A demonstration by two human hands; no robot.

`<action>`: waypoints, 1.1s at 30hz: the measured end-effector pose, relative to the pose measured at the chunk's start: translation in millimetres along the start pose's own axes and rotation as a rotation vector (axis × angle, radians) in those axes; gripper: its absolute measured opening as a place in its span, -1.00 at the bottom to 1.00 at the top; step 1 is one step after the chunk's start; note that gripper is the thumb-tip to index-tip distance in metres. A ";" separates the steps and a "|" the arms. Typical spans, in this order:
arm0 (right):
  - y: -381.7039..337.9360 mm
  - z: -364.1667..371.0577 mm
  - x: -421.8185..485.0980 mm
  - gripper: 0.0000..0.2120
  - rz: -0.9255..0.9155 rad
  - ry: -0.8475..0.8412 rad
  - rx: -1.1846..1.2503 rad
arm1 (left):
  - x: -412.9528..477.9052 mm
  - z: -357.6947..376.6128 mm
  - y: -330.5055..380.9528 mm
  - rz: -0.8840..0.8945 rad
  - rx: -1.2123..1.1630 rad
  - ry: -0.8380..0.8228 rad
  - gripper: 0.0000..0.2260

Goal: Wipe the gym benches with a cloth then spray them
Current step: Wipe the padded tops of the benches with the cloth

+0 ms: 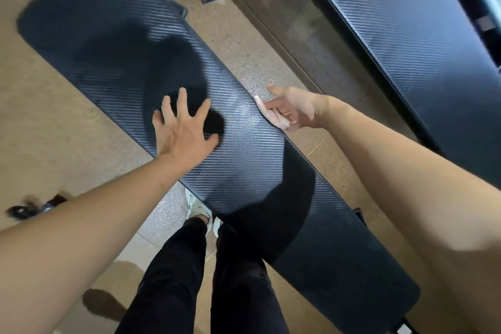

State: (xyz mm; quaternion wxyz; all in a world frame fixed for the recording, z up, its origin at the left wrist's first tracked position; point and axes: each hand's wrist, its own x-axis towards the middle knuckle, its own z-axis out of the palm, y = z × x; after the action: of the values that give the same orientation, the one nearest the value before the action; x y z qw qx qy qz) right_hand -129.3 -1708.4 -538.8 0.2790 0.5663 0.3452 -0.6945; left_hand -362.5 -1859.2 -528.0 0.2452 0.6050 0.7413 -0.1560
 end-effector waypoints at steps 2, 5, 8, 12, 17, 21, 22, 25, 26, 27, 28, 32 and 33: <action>-7.9 0.1 2.1 -0.51 -0.027 -0.067 0.067 | 11.2 -7.6 -13.9 -0.080 -0.003 -0.014 -0.26; -19.9 -4.0 1.5 -0.51 -0.075 -0.137 0.102 | 30.5 -21.1 -30.3 -0.095 -0.003 -0.034 -0.26; -30.5 -7.4 8.3 -0.31 -0.071 -0.118 0.144 | 48.6 -37.4 -40.2 -0.048 0.031 -0.044 -0.27; -53.9 -10.5 11.5 -0.24 -0.120 -0.096 0.146 | 74.3 -56.5 -36.7 -0.006 0.020 -0.013 -0.26; -90.6 -11.1 7.9 -0.24 -0.054 -0.103 0.135 | 114.1 -79.3 -39.6 -0.024 0.012 -0.010 -0.27; -121.1 -6.5 11.5 -0.24 -0.047 -0.068 0.147 | 144.1 -98.4 -61.6 -0.060 0.028 0.006 -0.28; -129.0 -4.0 13.1 -0.22 -0.049 -0.052 0.140 | 149.5 -103.6 -69.3 -0.079 0.033 0.011 -0.28; -151.7 0.6 16.7 -0.24 -0.057 -0.009 0.145 | 162.0 -115.2 -92.3 -0.118 0.007 -0.002 -0.28; -159.3 2.3 17.6 -0.25 -0.049 0.003 0.147 | 163.1 -116.6 -98.3 -0.111 -0.003 -0.012 -0.28; -166.8 4.5 18.8 -0.26 -0.041 0.012 0.146 | 162.0 -116.4 -102.6 -0.094 -0.006 -0.020 -0.26; -174.9 6.3 20.6 -0.27 -0.038 0.023 0.141 | 159.9 -114.5 -105.2 -0.070 -0.003 -0.024 -0.23; -211.1 13.5 25.6 -0.43 -0.049 0.062 0.135 | 155.0 -106.4 -113.5 0.003 0.002 -0.016 -0.16; -220.7 15.7 25.3 -0.43 -0.049 0.069 0.136 | 155.4 -106.6 -116.7 0.016 0.001 -0.011 -0.17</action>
State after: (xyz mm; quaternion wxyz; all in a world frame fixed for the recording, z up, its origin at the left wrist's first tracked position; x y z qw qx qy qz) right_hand -315.6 -1587.0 -525.6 0.2109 0.5988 0.3205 -0.7030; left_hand -517.7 -1700.9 -533.0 0.2503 0.6100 0.7350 -0.1581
